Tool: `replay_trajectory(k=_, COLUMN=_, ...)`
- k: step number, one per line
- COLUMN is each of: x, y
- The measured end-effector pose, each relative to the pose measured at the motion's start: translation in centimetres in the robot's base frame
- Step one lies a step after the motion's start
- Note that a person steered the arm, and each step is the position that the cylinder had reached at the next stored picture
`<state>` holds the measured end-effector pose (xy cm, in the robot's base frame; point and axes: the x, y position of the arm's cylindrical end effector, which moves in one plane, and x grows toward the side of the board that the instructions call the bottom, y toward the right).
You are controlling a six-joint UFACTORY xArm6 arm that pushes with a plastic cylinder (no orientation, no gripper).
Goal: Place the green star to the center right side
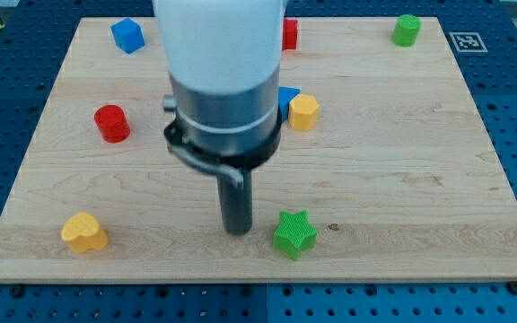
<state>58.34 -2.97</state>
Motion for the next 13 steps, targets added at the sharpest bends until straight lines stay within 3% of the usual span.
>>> replay_trajectory(k=2, x=3.3, y=6.1)
replay_trajectory(k=4, x=-0.1, y=10.5)
replay_trajectory(k=7, x=0.9, y=0.8)
replay_trajectory(k=10, x=-0.6, y=1.8)
replay_trajectory(k=11, x=-0.6, y=4.7)
replay_trajectory(k=13, x=-3.6, y=6.6)
